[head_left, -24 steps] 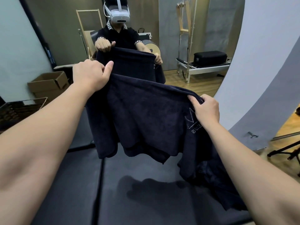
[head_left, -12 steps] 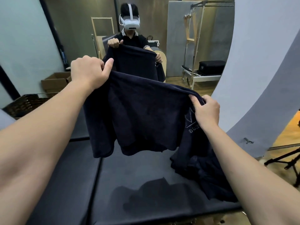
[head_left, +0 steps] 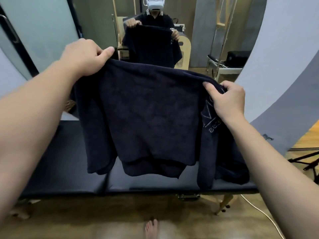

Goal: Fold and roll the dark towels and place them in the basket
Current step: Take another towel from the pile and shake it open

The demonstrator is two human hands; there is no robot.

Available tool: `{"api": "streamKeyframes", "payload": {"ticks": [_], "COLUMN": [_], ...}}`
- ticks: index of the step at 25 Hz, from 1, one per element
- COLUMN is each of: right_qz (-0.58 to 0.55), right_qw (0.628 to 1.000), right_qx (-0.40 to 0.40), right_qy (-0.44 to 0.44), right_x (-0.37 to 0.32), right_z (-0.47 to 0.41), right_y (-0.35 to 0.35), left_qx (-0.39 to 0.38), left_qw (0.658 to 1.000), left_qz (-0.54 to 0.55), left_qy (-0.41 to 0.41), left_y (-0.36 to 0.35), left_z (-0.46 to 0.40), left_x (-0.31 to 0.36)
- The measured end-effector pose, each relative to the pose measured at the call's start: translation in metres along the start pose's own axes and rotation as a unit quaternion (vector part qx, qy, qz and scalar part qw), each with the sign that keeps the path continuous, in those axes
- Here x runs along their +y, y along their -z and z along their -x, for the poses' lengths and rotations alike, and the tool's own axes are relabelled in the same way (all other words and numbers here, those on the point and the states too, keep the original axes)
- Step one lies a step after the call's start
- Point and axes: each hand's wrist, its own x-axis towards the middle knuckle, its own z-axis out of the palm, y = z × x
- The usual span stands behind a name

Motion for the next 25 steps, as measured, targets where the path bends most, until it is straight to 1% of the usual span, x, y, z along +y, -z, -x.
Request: {"api": "streamKeyframes", "payload": {"ticks": [4, 7, 10, 13, 15, 18, 20, 23, 25], "right_qz": [-0.029, -0.009, 0.023, 0.068, 0.093, 0.130, 0.161, 0.211, 0.258], "right_qw": [0.997, 0.993, 0.987, 0.974, 0.962, 0.943, 0.933, 0.929, 0.912], "right_qx": [-0.069, -0.116, -0.149, -0.182, -0.204, -0.233, -0.242, -0.225, -0.230], "right_qy": [-0.003, -0.022, -0.064, -0.117, -0.158, -0.199, -0.210, -0.204, -0.222], "right_x": [0.008, 0.030, 0.062, 0.108, 0.145, 0.195, 0.226, 0.267, 0.286], "right_z": [0.028, 0.042, 0.045, 0.036, 0.024, -0.002, -0.024, -0.049, -0.050], "right_y": [-0.033, -0.072, -0.118, -0.170, -0.205, -0.255, -0.283, -0.313, -0.322], "left_qx": [-0.079, -0.121, -0.165, -0.215, -0.234, -0.238, -0.235, -0.182, -0.166], "left_qw": [0.997, 0.991, 0.985, 0.976, 0.972, 0.971, 0.971, 0.978, 0.981], "left_qz": [0.002, 0.003, -0.004, 0.002, 0.009, 0.005, 0.025, 0.086, 0.092], "left_qy": [0.025, 0.051, 0.051, 0.040, 0.032, 0.017, 0.025, 0.050, 0.042], "left_y": [-0.020, -0.059, -0.121, -0.205, -0.268, -0.360, -0.412, -0.469, -0.495], "left_z": [0.015, 0.024, 0.022, 0.009, -0.007, -0.038, -0.065, -0.096, -0.096], "left_x": [-0.031, -0.051, -0.067, -0.074, -0.076, -0.075, -0.068, -0.053, -0.040]}}
